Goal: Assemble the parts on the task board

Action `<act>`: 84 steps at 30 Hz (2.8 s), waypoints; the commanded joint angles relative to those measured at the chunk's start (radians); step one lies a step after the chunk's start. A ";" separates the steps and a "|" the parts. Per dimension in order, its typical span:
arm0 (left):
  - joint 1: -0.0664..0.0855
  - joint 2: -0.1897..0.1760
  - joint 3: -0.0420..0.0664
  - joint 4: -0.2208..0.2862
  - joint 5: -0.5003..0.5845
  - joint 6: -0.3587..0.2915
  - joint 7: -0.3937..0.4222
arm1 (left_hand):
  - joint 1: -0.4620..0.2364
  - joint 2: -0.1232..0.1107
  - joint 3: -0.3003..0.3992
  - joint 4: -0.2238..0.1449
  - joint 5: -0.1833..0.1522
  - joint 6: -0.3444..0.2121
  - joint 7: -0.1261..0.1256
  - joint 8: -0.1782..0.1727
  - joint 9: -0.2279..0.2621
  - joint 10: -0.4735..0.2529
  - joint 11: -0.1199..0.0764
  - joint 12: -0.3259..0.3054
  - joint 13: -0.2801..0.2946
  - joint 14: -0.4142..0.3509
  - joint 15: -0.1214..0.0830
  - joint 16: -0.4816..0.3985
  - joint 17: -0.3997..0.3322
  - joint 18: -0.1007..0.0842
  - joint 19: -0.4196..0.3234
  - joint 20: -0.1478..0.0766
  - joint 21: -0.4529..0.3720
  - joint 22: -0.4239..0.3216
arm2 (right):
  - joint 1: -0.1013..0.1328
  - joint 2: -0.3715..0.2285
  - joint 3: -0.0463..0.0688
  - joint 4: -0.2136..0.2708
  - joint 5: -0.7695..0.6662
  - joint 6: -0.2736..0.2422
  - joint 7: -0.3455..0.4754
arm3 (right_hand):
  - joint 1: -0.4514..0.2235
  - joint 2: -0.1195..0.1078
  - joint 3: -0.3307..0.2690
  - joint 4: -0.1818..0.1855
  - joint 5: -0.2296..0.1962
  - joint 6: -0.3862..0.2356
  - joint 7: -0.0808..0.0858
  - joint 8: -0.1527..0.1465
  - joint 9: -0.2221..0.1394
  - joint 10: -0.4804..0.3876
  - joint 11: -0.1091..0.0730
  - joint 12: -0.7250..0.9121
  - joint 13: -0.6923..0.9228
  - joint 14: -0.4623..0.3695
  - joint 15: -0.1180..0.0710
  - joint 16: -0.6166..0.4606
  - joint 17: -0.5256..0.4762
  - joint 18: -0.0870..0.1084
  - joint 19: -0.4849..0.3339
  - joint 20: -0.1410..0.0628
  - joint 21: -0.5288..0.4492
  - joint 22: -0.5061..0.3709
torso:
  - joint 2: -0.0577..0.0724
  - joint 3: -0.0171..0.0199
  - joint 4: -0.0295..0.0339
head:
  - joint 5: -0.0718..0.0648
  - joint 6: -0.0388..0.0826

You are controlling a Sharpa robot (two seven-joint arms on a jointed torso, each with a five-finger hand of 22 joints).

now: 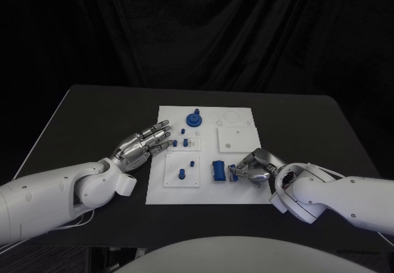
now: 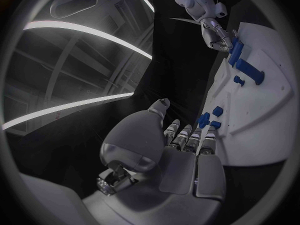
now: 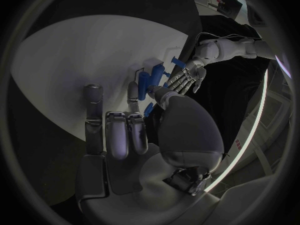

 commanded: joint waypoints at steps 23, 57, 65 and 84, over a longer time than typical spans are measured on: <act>-0.006 0.005 0.001 -0.003 0.002 0.019 0.008 | -0.010 0.000 0.010 0.002 0.004 0.008 0.010 0.006 0.002 -0.002 0.006 0.006 0.001 0.000 0.005 -0.004 -0.001 0.014 0.000 0.009 0.004 0.000 | -0.002 0.004 0.000 -0.010 -0.028 0.010 -0.046 | -0.085 0.053 -0.197 0.090 -0.147 -0.002 0.006 -0.005 -0.014 0.103 0.008 0.003 0.264 0.064 0.007 0.002 0.165 -0.002 -0.005 0.006 -0.013 0.060 | -0.001 0.0000 0.0008 | 0.001 0.000; -0.014 -0.059 0.001 0.071 -0.002 -0.061 0.188 | 0.008 -0.016 0.042 -0.015 0.070 0.072 0.026 0.020 0.009 0.014 -0.002 0.039 0.006 0.002 -0.009 0.000 0.001 0.016 0.000 -0.003 0.003 -0.002 | -0.003 -0.114 -0.001 0.078 -0.164 0.079 -0.020 | 0.030 0.109 -0.405 0.095 -0.050 -0.108 -0.042 0.352 0.266 0.103 -0.036 0.003 0.264 0.108 -0.034 0.037 0.263 -0.035 0.103 -0.032 0.197 0.107 | -0.001 0.0002 -0.0006 | 0.002 0.000; -0.012 -0.109 0.001 0.139 -0.048 -0.108 0.276 | 0.010 -0.028 0.043 -0.009 0.107 0.118 0.025 0.027 0.013 0.038 -0.012 0.063 0.009 0.008 -0.022 0.007 0.004 0.012 0.002 -0.020 0.005 0.000 | -0.003 -0.115 -0.001 0.071 -0.166 0.133 -0.056 | 0.069 0.115 -0.426 0.097 -0.039 -0.133 -0.060 0.463 0.362 0.103 -0.054 0.003 0.264 0.108 -0.051 0.037 0.263 -0.045 0.130 -0.048 0.254 0.118 | 0.000 -0.0003 0.0011 | -0.001 0.000; -0.005 -0.120 0.001 0.146 -0.010 -0.108 0.267 | 0.016 -0.020 0.052 -0.006 0.108 0.116 0.037 0.023 0.011 0.033 -0.010 0.063 0.008 0.007 -0.013 0.006 0.003 0.007 0.003 -0.016 0.005 0.000 | -0.003 -0.075 -0.001 0.046 -0.167 0.185 -0.095 | 0.053 0.136 -0.483 0.112 -0.200 -0.107 -0.069 0.572 0.438 0.103 -0.063 0.003 0.264 0.108 -0.059 0.037 0.263 -0.047 0.138 -0.057 0.271 0.121 | 0.000 0.0007 -0.0007 | 0.000 0.000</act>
